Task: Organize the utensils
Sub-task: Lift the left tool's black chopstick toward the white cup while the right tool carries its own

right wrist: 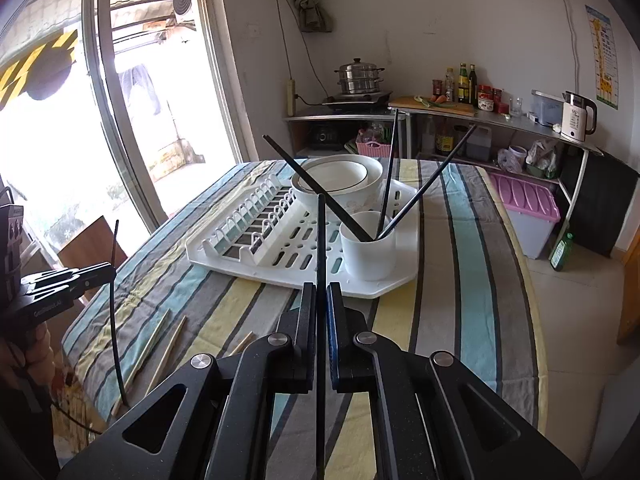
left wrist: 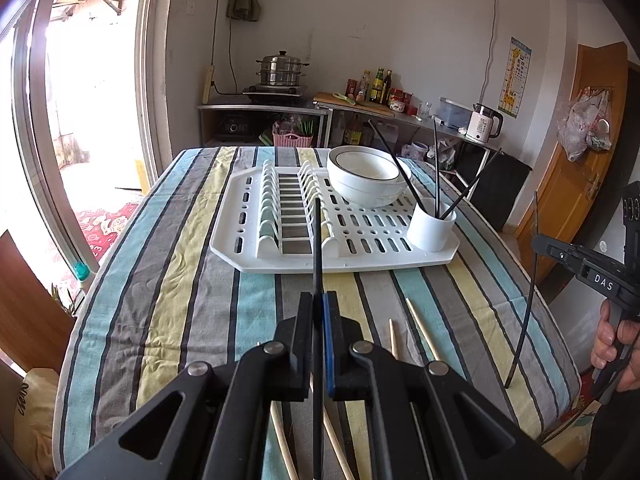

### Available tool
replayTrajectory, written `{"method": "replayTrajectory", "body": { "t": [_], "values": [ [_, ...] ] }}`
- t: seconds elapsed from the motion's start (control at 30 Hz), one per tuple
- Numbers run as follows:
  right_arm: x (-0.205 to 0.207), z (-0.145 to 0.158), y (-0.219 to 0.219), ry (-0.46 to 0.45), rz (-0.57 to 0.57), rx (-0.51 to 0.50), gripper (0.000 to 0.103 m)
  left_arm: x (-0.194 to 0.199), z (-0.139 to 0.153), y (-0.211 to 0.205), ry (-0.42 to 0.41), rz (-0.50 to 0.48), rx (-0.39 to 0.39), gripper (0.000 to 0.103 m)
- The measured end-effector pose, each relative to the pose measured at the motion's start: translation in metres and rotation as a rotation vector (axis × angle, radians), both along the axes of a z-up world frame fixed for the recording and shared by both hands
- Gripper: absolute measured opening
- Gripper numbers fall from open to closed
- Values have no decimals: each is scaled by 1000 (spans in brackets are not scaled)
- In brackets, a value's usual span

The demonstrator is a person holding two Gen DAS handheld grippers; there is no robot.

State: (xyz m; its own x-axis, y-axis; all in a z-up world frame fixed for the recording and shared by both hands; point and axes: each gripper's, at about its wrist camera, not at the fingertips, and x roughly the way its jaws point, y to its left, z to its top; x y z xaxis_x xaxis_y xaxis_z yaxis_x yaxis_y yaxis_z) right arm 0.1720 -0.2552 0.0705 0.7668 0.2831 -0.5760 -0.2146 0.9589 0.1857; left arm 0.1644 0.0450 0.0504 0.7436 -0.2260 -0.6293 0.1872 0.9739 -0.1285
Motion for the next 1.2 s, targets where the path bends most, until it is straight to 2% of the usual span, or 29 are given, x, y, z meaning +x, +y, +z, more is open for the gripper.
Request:
{"method": "replayTrajectory", "body": {
  "t": [0.33, 0.73, 0.97, 1.2],
  "values": [
    [-21, 8, -3, -44, -15, 21, 5, -13, 14, 2, -37, -9, -11, 5],
    [-23, 26, -9, -94, -29, 26, 5, -11, 32, -1, -65, -21, -4, 5],
    [-11, 44, -9, -132, -35, 14, 5, 10, 55, -20, -93, -65, 7, 5],
    [13, 59, -12, -163, -51, 13, 5, 44, 80, -56, -113, -136, -17, 5]
  ]
}}
